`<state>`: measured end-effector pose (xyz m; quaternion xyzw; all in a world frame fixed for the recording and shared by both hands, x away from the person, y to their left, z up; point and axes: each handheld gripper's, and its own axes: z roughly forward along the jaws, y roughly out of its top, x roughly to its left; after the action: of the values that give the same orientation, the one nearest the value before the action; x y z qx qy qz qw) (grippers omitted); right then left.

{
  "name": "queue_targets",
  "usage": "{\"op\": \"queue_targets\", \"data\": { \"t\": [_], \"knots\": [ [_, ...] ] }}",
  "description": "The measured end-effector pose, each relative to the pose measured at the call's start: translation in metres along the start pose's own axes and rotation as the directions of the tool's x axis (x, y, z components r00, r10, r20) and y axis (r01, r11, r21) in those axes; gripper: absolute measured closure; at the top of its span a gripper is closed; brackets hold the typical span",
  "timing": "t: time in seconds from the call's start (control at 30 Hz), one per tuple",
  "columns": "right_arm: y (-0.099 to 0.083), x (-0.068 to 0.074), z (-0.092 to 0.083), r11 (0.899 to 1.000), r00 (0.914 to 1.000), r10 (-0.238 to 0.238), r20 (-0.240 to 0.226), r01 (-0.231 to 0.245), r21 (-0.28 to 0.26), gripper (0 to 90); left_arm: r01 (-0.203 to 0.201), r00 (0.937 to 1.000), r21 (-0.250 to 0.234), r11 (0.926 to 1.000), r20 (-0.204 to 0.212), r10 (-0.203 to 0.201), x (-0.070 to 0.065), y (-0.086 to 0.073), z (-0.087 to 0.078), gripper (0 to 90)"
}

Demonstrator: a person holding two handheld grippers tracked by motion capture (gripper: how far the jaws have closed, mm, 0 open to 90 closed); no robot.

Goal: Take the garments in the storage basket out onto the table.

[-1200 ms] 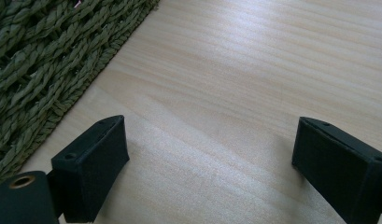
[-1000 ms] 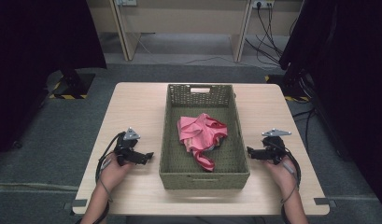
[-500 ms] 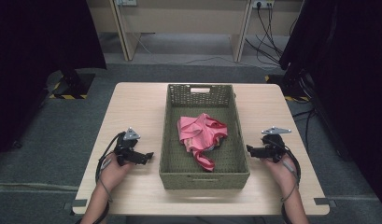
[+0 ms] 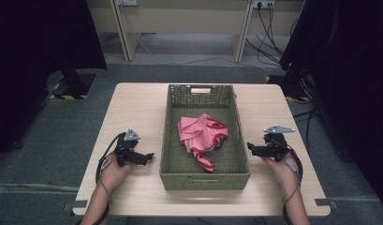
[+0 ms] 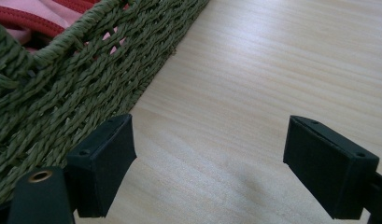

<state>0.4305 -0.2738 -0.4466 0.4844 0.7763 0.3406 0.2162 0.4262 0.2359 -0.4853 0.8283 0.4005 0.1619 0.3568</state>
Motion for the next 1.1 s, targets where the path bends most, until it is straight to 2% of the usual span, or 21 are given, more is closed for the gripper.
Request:
{"op": "queue_targets", "data": {
  "t": [0.23,0.57,0.9,1.1],
  "knots": [
    [0.004,0.004,-0.003,1.000,0.9998,-0.017,0.008,0.017,-0.015,17.6,-0.001,1.0000,0.000,1.0000,0.000,0.001,0.000,0.000,0.000,0.4],
    [0.009,0.004,-0.010,1.000,1.0000,0.006,-0.002,-0.006,-0.021,19.3,0.000,1.0000,0.000,1.0000,0.000,0.000,0.000,0.000,0.000,0.4],
    [0.017,0.010,-0.019,0.999,1.0000,-0.006,0.000,0.006,-0.047,20.5,0.000,1.0000,0.000,1.0000,0.000,0.000,0.000,0.000,0.000,0.4],
    [0.020,0.011,-0.022,0.998,0.9999,0.013,0.005,-0.012,-0.054,20.5,-0.001,1.0000,0.000,1.0000,0.000,0.001,0.000,0.000,0.000,0.4]
  ]
}}
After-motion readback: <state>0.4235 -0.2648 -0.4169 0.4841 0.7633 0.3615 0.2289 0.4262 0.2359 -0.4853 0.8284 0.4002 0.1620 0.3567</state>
